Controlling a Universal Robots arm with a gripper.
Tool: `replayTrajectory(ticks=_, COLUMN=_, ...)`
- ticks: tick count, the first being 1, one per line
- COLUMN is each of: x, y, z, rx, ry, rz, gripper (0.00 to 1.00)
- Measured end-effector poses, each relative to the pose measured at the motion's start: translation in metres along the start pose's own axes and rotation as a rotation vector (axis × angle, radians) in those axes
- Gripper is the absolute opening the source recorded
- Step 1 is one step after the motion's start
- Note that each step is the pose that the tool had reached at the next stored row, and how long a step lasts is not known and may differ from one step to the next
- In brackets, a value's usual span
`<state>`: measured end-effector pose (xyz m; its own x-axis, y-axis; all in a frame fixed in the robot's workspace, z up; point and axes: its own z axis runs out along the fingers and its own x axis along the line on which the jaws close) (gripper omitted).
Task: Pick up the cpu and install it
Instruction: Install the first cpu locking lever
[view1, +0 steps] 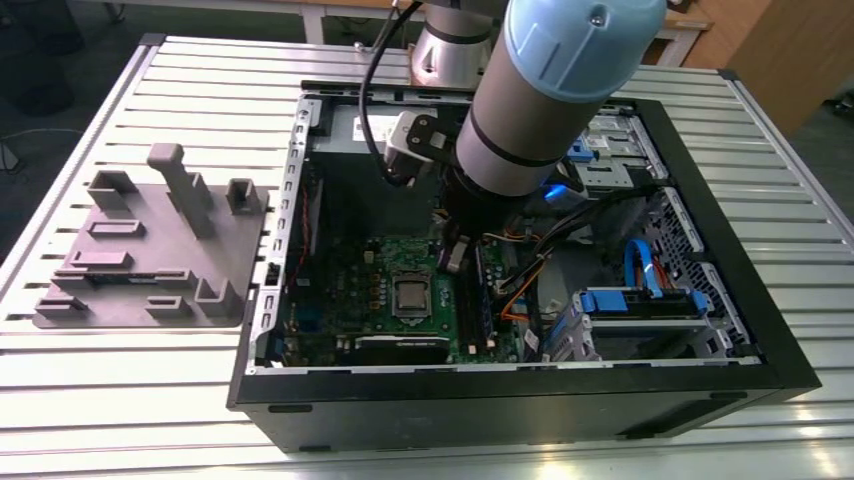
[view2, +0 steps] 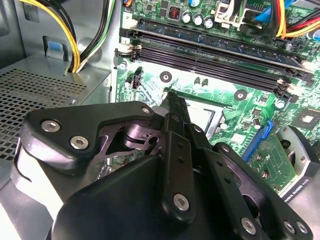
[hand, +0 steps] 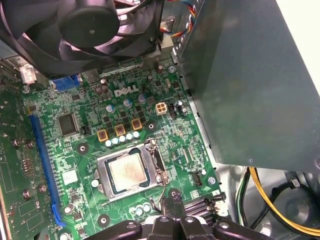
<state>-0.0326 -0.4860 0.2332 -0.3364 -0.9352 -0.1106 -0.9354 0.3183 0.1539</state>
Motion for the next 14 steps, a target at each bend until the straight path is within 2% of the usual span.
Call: replayTrajectory(ticks=14, x=0.0, y=0.0, z=0.0, rx=0.0046, ry=-0.001, rz=-0.006, gripper=0.1)
